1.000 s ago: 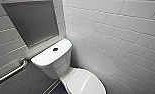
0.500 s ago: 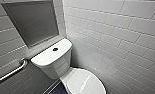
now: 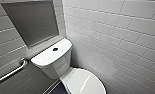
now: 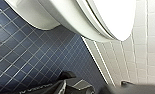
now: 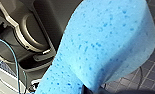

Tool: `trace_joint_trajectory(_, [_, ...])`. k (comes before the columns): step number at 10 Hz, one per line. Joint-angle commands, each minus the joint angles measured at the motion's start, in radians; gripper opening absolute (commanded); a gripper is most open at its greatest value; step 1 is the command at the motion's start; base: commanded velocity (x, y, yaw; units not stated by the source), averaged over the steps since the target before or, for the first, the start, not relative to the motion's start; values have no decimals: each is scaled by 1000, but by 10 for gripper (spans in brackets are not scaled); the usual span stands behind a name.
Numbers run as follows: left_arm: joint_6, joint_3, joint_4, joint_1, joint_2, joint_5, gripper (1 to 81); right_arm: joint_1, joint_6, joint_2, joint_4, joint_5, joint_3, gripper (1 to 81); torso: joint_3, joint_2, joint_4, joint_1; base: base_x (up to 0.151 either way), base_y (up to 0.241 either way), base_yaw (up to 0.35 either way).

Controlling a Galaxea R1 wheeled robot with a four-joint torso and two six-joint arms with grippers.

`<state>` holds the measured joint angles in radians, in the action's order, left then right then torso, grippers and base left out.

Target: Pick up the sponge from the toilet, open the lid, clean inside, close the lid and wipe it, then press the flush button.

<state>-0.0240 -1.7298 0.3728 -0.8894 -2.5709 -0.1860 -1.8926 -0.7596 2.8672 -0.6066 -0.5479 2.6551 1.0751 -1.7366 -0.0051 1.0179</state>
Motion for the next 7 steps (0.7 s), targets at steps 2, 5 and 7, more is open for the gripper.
trace_joint_trajectory(2, [1, 1, 126, 144, -54, -58, 811, -57, 0, -20, -59, 74, 2, 10, 0, 0, 0, 0, 0, 0, 0])
trace_joint_trajectory(5, [1, -4, 126, 175, -77, -47, 811, -58, 3, 0, -58, 94, 5, 10, 0, 0, 0, 0, 0, 0, 0])
trace_joint_trajectory(7, [-40, -42, 164, 177, -102, 29, 811, -57, 5, 16, -56, 103, 11, 10, 0, 0, 0, 0, 0, 0, 0])
